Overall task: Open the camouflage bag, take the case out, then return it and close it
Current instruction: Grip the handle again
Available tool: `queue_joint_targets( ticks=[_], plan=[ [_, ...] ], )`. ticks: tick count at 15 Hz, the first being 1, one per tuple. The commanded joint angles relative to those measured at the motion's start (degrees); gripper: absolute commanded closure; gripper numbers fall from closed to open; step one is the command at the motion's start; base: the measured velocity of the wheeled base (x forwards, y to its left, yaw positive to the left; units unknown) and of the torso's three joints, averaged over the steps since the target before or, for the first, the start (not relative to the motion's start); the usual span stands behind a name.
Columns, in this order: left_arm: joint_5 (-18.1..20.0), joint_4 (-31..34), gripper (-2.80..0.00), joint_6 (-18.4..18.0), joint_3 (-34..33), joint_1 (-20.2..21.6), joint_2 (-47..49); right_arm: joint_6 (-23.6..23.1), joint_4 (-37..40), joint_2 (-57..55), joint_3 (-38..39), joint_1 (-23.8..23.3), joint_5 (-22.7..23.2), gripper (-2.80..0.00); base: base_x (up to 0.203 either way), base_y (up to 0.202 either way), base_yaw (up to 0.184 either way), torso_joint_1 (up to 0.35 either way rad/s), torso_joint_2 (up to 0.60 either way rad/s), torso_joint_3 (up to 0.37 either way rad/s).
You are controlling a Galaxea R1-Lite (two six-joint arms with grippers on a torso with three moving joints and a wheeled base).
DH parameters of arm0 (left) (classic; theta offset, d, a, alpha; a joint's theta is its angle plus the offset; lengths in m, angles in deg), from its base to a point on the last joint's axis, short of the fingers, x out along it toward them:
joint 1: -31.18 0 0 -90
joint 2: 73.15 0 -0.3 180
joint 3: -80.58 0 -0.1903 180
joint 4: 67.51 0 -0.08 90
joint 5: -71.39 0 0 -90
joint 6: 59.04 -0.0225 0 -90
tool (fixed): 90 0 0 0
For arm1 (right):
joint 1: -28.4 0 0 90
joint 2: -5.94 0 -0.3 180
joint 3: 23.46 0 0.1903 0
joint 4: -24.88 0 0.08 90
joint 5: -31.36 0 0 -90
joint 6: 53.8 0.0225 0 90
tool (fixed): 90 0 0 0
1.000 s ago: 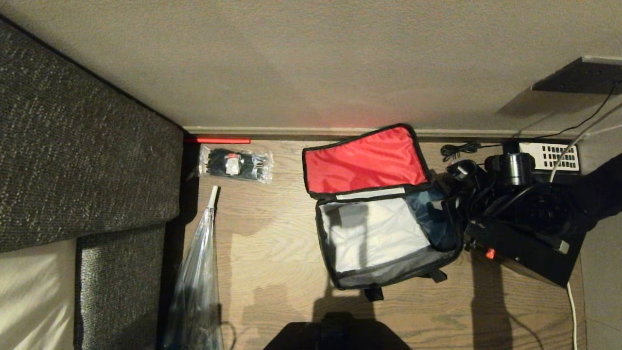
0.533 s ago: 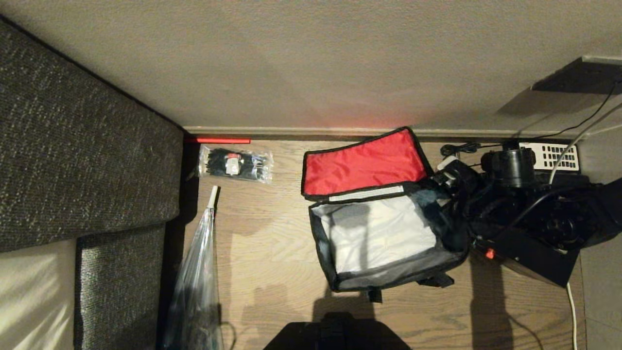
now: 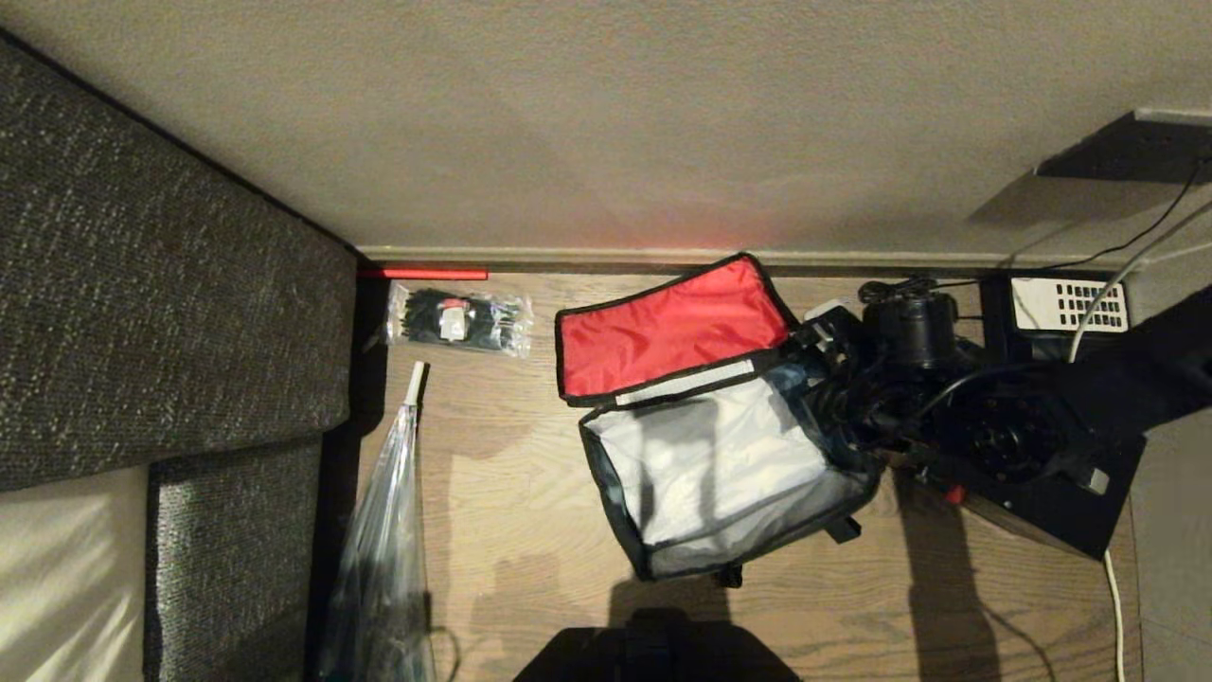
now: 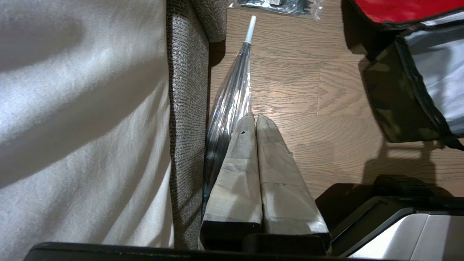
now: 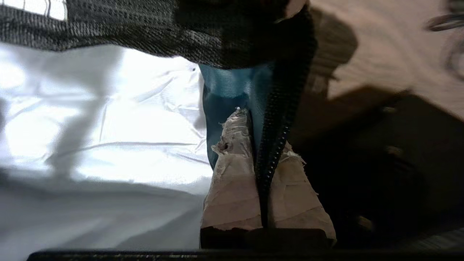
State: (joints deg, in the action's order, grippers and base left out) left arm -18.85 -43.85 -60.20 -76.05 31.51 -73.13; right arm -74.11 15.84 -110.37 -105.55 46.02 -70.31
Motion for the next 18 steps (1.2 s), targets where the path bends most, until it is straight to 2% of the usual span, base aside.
queue_joint_targets(
  ticks=[1,3,4,6,7,8,13,18],
  plan=[
    [0.0,0.0,0.00,-0.1,-0.2,0.0,-0.1,2.7,0.1,-6.2,-4.5,1.4,-2.1,0.00,0.000,0.000,0.000,0.000,0.00,0.000],
    [0.0,0.0,0.00,-0.1,-0.1,0.0,-0.1,7.7,3.3,-9.2,-8.3,2.7,-8.2,0.00,0.000,0.000,0.000,0.000,0.00,0.000],
    [0.0,0.0,0.00,0.0,-0.2,0.0,-0.1,9.3,5.1,-9.3,-8.6,2.8,-8.7,0.00,0.000,0.000,0.000,0.000,0.00,0.000],
    [0.0,0.1,0.00,-0.1,-0.2,0.0,-0.1,9.6,6.4,-8.8,-8.8,2.6,-8.6,0.00,0.000,0.000,0.000,0.000,0.00,0.000],
    [0.0,0.0,0.00,-0.1,-0.1,0.0,-0.1,9.9,6.6,-8.4,-8.7,2.3,-8.3,-2.28,0.000,0.000,0.000,0.000,0.00,0.000],
    [0.0,0.0,0.00,-0.1,-0.1,0.0,-0.1,10.0,6.9,-7.6,-8.3,1.8,-8.1,-2.80,0.000,0.000,0.000,0.000,0.00,0.000],
    [0.0,0.0,0.00,0.0,-0.1,0.0,-0.1,9.8,9.1,-3.9,-7.5,1.0,-8.1,-2.80,0.000,0.000,0.000,0.000,0.00,0.000],
    [0.0,0.0,0.00,-0.1,-0.1,0.0,-0.1,6.8,12.6,3.3,-3.2,-2.5,-7.5,-2.80,0.000,0.000,0.000,0.000,0.00,0.000]
  ],
)
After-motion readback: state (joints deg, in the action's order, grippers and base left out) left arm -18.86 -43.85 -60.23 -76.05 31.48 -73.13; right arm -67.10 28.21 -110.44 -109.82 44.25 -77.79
